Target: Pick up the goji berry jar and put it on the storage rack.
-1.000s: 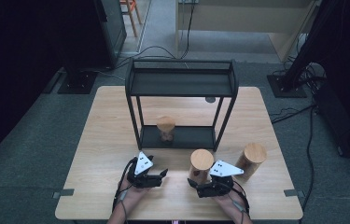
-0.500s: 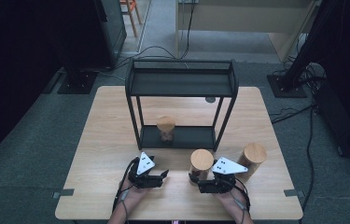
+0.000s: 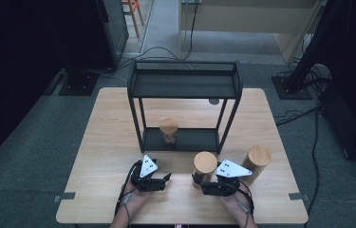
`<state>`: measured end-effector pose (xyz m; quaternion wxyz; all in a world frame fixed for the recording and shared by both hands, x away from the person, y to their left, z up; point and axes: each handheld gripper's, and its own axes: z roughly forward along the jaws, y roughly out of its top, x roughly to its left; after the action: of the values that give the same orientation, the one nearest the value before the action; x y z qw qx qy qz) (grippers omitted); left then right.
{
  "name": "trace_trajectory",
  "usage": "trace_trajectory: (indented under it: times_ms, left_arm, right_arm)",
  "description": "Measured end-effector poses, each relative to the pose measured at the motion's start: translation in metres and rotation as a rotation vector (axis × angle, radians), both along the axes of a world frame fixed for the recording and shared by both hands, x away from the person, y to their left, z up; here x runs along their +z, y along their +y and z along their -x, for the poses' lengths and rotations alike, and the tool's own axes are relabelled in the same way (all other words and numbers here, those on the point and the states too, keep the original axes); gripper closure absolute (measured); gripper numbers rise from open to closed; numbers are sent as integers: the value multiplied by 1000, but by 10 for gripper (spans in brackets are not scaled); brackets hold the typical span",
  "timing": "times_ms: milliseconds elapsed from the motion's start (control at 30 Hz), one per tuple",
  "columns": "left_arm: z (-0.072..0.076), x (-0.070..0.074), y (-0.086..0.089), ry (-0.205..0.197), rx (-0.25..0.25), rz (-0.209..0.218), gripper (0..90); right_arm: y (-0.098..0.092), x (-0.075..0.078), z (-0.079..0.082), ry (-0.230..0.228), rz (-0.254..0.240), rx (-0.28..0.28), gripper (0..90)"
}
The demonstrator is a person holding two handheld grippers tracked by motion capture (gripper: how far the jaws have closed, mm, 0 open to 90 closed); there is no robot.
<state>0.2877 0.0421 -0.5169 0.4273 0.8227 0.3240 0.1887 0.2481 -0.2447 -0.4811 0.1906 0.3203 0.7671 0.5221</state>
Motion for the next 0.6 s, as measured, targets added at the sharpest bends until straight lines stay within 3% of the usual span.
trace_trajectory:
  times_ms: [233,600]
  left_arm:
    - [0,0,1,9,13,12,215]
    - [2,0,-2,-15,15,-21,216]
  right_arm:
    - [2,1,1,-5,5,-3,252]
    - [2,4,0,5,3,-16,253]
